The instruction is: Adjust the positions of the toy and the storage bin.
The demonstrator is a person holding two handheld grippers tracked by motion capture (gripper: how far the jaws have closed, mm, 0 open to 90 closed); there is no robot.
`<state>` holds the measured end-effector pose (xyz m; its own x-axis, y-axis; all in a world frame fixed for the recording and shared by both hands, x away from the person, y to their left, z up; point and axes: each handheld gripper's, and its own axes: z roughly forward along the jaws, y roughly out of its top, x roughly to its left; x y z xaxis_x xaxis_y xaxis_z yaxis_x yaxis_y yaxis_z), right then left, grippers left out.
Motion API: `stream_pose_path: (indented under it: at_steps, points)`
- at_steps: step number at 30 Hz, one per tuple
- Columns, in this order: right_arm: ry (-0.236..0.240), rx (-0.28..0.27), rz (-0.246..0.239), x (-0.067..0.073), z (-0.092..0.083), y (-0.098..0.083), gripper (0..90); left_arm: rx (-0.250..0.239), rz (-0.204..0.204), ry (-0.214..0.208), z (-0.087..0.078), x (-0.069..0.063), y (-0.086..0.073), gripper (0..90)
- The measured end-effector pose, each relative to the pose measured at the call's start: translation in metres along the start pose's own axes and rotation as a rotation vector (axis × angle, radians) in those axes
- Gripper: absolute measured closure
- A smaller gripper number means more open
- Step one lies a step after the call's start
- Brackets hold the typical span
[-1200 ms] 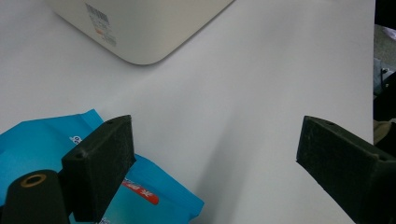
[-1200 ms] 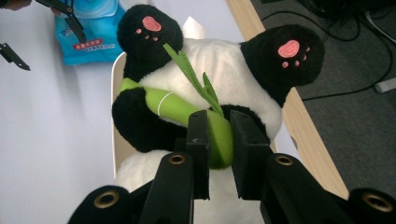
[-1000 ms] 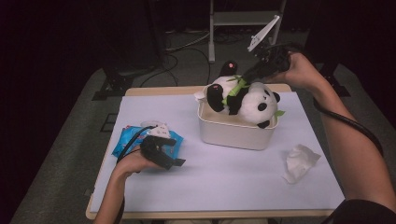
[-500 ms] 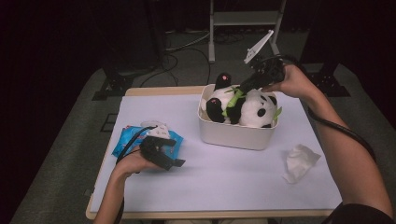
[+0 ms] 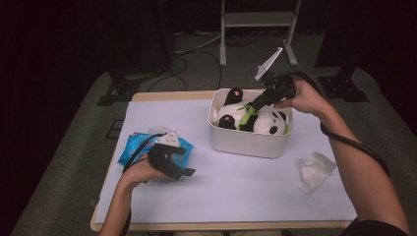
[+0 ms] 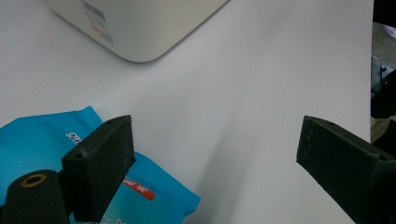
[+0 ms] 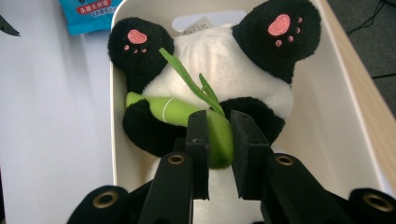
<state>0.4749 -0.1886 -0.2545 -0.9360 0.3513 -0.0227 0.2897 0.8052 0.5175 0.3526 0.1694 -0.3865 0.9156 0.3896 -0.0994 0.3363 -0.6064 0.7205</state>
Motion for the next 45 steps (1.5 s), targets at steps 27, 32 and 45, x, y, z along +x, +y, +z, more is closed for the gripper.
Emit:
stream_pose_path:
  at_steps: [27,32,45]
  points:
    - [0.035,-0.004,0.076,0.001,0.022,-0.020,67.4,0.004,0.011,0.004,-0.003,-0.006,-0.001,10.5]
    - [0.042,-0.007,0.080,0.004,0.020,-0.022,61.5,-0.001,0.006,0.001,-0.002,-0.006,0.000,10.4]
    - [0.039,-0.114,0.100,0.004,-0.004,-0.032,57.5,0.001,0.006,-0.003,-0.002,-0.007,-0.003,10.2]
